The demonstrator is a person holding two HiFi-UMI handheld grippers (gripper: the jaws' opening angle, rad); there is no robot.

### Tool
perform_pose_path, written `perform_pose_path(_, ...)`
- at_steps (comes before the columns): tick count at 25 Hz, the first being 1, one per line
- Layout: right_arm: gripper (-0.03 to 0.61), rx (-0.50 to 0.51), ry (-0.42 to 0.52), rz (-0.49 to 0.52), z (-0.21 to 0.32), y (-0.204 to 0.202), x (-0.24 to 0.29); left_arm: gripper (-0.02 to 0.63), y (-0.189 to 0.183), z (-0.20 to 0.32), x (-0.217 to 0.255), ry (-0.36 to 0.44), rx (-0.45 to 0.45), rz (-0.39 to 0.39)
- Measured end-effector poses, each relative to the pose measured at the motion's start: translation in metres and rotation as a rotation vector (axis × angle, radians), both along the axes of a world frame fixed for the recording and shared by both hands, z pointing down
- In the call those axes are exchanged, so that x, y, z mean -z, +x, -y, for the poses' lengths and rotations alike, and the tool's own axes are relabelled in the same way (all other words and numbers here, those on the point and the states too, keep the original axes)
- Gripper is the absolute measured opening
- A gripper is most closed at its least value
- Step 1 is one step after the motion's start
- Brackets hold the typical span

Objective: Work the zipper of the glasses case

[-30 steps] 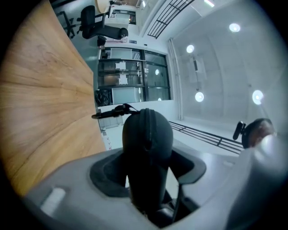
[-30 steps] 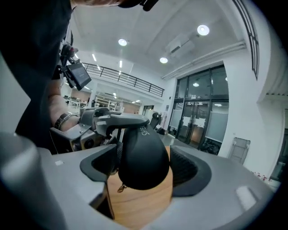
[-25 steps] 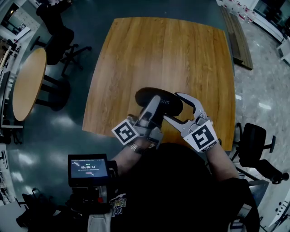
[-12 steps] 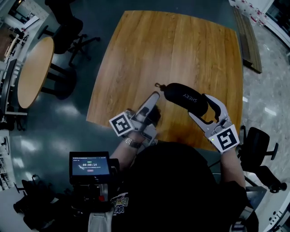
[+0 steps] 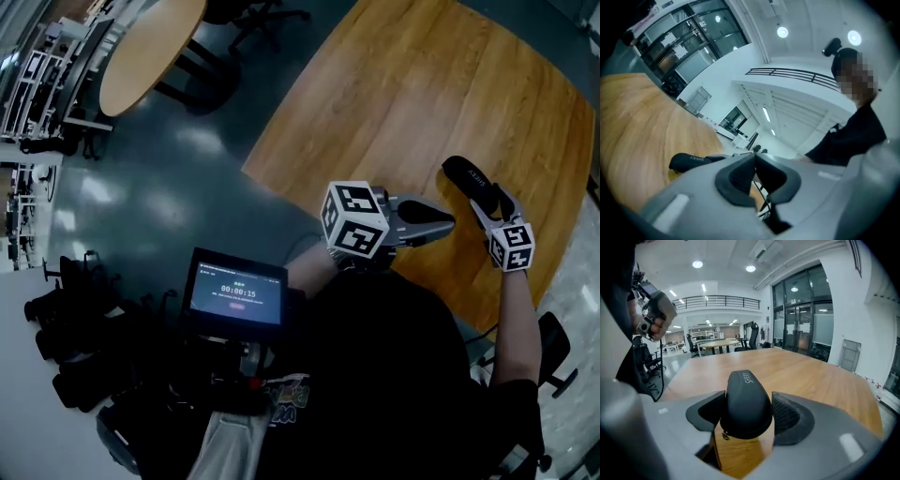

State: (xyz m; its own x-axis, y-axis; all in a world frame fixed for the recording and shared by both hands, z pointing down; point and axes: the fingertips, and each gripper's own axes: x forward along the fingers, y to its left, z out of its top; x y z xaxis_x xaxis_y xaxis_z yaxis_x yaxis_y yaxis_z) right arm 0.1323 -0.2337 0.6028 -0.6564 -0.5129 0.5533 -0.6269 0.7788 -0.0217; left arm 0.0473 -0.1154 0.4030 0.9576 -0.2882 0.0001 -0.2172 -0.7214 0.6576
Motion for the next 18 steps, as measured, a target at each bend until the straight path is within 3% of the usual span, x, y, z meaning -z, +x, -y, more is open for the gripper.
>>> perform_pose_path(4, 0.31, 0.083, -0.038, -0.078, 0.014, -0.035, -0.018, -0.002, -0.027, -0.01, 0.005, -0.011, 0.014, 0.001)
perform_pose_path(11, 0.311, 0.17, -0.054, -0.178, 0.011, -0.074, -0.074, -0.002, -0.08, -0.036, -0.047, -0.047, 0.074, 0.028)
perform_pose_path(18, 0.313, 0.199, -0.086, -0.23, 0.013, -0.057, -0.089, -0.002, -0.088, -0.037, -0.059, -0.098, 0.14, 0.046)
